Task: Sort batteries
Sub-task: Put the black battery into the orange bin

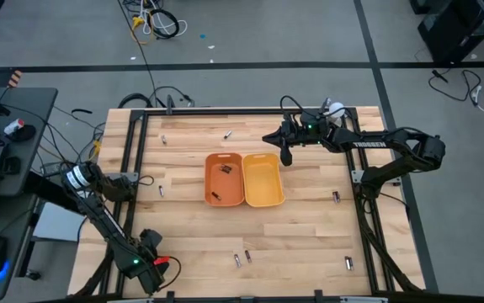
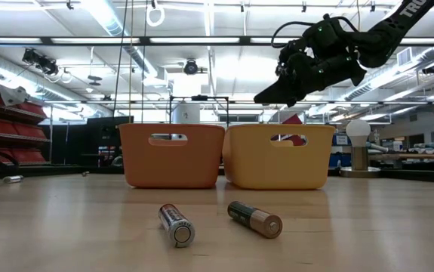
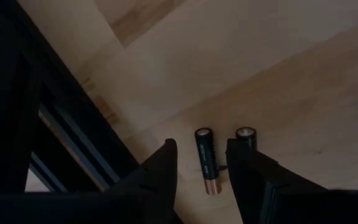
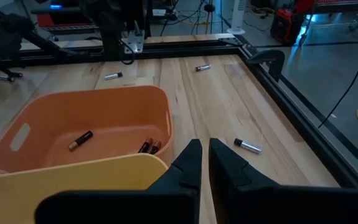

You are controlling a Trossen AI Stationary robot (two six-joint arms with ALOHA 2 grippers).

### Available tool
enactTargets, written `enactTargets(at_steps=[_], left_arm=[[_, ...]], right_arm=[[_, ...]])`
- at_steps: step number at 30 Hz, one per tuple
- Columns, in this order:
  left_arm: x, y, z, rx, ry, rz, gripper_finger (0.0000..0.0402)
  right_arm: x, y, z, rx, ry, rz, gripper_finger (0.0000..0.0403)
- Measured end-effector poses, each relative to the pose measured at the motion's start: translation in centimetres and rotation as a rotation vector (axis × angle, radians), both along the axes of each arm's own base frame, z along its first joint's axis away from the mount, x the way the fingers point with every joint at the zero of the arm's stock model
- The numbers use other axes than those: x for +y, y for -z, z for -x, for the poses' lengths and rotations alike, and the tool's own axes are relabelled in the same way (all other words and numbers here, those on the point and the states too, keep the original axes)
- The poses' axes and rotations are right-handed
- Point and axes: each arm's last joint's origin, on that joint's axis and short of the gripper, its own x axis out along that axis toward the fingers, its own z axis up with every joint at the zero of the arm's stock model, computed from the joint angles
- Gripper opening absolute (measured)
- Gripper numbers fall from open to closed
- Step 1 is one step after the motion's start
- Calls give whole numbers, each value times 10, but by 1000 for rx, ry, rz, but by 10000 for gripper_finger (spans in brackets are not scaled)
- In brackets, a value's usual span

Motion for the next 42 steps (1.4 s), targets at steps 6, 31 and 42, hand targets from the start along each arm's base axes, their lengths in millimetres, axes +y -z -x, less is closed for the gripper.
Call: enactTargets(at_steps=[6, 31, 42], left_arm=[[0, 0, -1, 9, 22, 20, 135], [-5, 18, -12, -9, 102, 38, 126], [1, 20, -21, -34, 96, 32, 94]], right_arm=[[0, 0, 0, 1, 0, -1, 18], [0, 1, 0, 7, 0, -4, 18], [0, 1, 0, 9, 0, -5, 18]])
